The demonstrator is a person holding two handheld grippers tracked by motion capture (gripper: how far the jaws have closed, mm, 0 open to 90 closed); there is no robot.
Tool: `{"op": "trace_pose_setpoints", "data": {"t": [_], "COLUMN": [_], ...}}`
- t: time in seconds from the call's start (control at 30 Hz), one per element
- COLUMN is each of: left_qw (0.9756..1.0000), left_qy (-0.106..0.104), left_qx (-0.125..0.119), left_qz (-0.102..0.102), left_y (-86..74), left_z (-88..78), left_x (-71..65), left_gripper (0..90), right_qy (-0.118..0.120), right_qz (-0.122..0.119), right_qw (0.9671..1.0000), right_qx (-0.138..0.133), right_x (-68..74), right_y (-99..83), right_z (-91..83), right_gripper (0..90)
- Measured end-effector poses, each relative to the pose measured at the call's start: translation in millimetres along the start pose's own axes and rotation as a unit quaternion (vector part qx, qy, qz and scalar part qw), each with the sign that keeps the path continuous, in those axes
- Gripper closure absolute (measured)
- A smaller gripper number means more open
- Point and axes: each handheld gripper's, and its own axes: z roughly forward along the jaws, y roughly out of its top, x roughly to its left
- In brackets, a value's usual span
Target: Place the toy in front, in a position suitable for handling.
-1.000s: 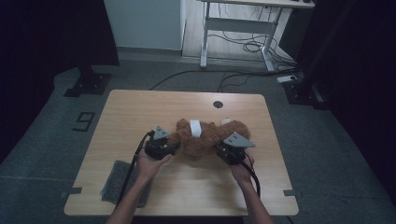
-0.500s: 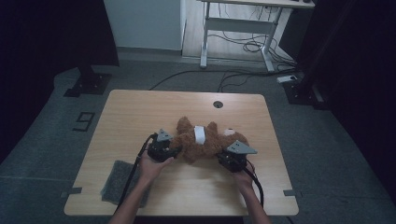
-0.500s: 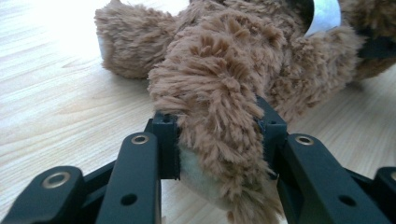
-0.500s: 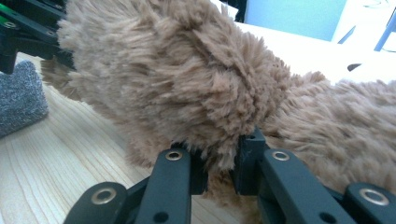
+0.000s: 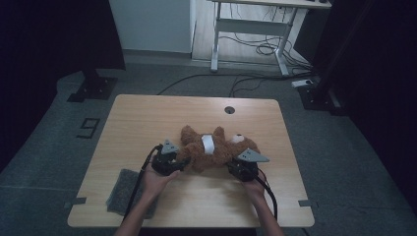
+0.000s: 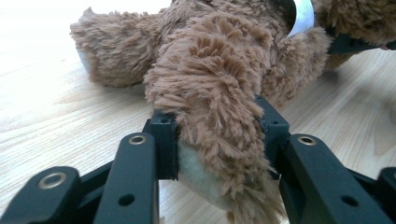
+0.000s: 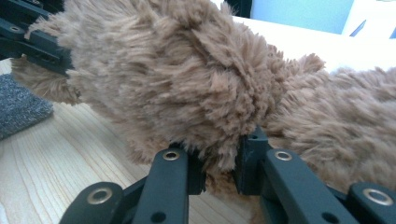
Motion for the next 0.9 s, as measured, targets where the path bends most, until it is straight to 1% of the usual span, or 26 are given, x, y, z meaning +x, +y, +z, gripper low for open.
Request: {"op": "trace_pose_setpoints", "data": {"t": [0.07,0.1,0.13,0.17,0.2,0.23,0.27,0.3,0.43,0.6,0.63,0.7,0.87,0.9], "left_qw": [1.0,1.0,1.0,1.0,1.0,1.0,1.0,0.9999,0.9999,0.9996,0.9995,0.9995,0.9989,0.9987], "left_qy": [-0.001,-0.001,0.0,0.001,0.001,0.002,0.002,0.002,-0.007,-0.012,-0.014,-0.015,-0.023,-0.025], "left_qx": [0.0,-0.001,-0.002,-0.003,-0.006,-0.006,-0.007,-0.009,-0.01,-0.02,-0.023,-0.025,-0.031,-0.032], "left_qz": [0.001,0.0,-0.001,-0.001,-0.003,-0.004,-0.005,-0.006,-0.011,-0.015,-0.015,-0.016,-0.027,-0.032], "left_y": [-0.3,-0.4,-0.6,-0.7,-0.9,-0.9,-1.1,-1.3,-3.2,-8.6,-11.5,-13.2,-24.4,-29.6], "left_z": [-0.1,-0.3,-0.9,-1.7,-2.5,-3.5,-4.7,-6.7,-14.4,-30.1,-35.8,-38.7,-51.9,-56.4], "left_x": [-0.5,-0.7,-0.5,-0.3,-0.2,-0.1,-0.1,0.1,0.9,4.7,7.0,8.5,17.1,20.4], "left_gripper": [55.0,55.0,53.1,49.0,49.0,44.3,44.3,42.4,35.8,31.7,31.1,30.4,28.3,27.9], "right_qy": [0.001,0.001,0.002,0.0,0.0,0.0,0.0,0.0,0.003,0.006,0.007,0.008,0.01,0.01], "right_qz": [0.005,0.005,0.005,0.003,0.003,0.002,0.002,0.002,0.006,0.009,0.009,0.009,0.01,0.011], "right_qw": [1.0,1.0,1.0,1.0,1.0,1.0,1.0,1.0,1.0,0.9999,0.9999,0.9999,0.9999,0.9999], "right_qx": [0.0,0.0,-0.001,-0.001,-0.001,-0.001,-0.001,-0.001,-0.001,-0.001,-0.001,-0.001,0.0,-0.001], "right_x": [-1.3,-1.7,-1.8,-1.4,-1.4,-1.2,-1.2,-1.2,-1.7,-3.5,-3.7,-4.0,-3.6,-3.3], "right_y": [-0.8,-1.2,-1.4,-1.7,-1.7,-1.9,-1.9,-2.0,-2.5,-2.9,-3.0,-3.0,-4.0,-4.7], "right_z": [0.1,0.0,-0.2,-0.4,-0.4,-0.6,-0.6,-0.8,-1.3,-1.9,-1.9,-1.9,-2.4,-2.5], "right_gripper": [76.4,76.2,75.9,75.3,75.3,75.0,75.0,74.7,73.3,70.9,70.5,69.4,67.5,67.2]}}
